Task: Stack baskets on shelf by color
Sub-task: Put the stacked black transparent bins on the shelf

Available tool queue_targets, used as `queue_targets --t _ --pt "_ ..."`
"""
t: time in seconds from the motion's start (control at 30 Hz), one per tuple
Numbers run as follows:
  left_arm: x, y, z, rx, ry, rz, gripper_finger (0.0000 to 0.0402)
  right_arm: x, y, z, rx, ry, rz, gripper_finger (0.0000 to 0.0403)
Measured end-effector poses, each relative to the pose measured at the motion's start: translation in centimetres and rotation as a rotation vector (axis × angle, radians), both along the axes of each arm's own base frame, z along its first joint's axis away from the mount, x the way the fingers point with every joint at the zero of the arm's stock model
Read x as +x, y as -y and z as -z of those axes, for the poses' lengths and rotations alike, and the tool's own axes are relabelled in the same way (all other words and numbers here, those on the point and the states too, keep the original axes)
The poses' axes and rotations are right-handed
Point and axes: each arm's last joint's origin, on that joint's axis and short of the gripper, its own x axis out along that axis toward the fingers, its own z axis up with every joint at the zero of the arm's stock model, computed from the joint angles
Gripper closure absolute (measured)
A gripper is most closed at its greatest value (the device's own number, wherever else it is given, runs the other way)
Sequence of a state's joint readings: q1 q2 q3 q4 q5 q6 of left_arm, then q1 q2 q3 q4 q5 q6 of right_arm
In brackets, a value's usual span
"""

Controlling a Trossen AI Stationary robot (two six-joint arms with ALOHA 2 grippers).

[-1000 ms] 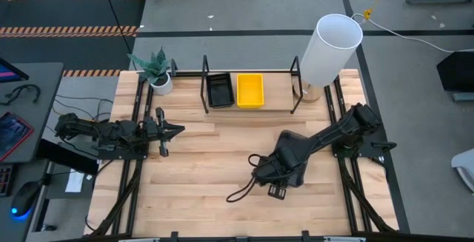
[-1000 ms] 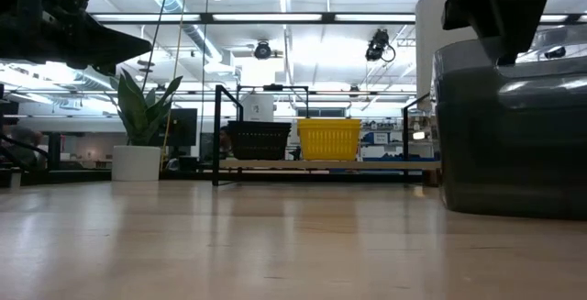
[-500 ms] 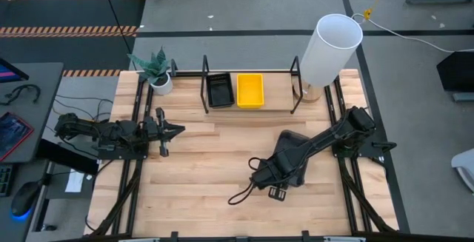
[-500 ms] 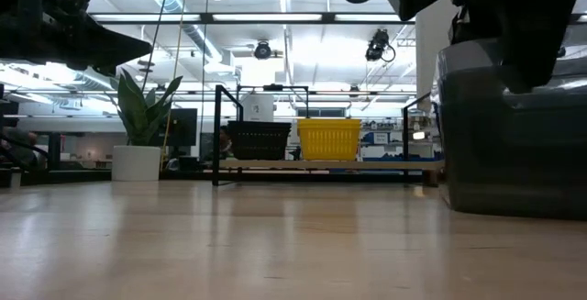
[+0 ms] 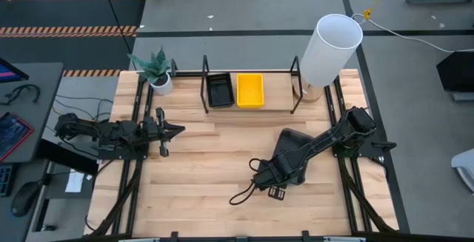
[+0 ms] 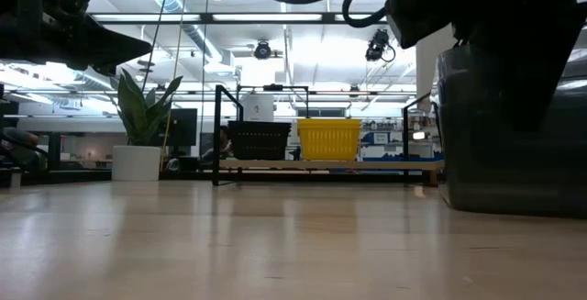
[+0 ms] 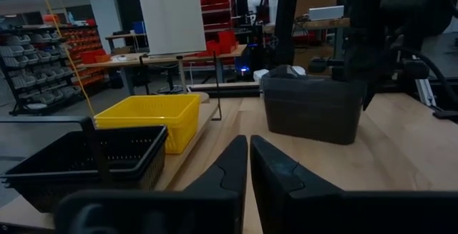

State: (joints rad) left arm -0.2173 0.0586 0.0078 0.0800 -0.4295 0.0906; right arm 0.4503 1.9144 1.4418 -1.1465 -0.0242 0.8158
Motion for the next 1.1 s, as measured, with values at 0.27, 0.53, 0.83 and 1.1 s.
queue_targets --t 0.27,0.53,0.83,1.1 --pt "0.0 0.0 0.0 0.000 0.001 0.000 0.0367 0.0 -0.1 0.0 0.040 -0.014 -0.019 0.0321" --pt "0.0 0.0 0.0 0.000 0.001 0.000 0.0377 -0.2 -0.1 -0.6 0.067 -0.056 -0.064 0.0383" --pt "0.0 0.0 0.0 0.000 -0.001 0.000 0.0368 -0.3 0.3 -5.3 -0.067 -0.085 -0.158 0.0387" --pt "0.0 0.0 0.0 0.000 -0.001 0.000 0.0371 0.4 2.0 -8.9 -0.185 -0.016 -0.224 0.0387"
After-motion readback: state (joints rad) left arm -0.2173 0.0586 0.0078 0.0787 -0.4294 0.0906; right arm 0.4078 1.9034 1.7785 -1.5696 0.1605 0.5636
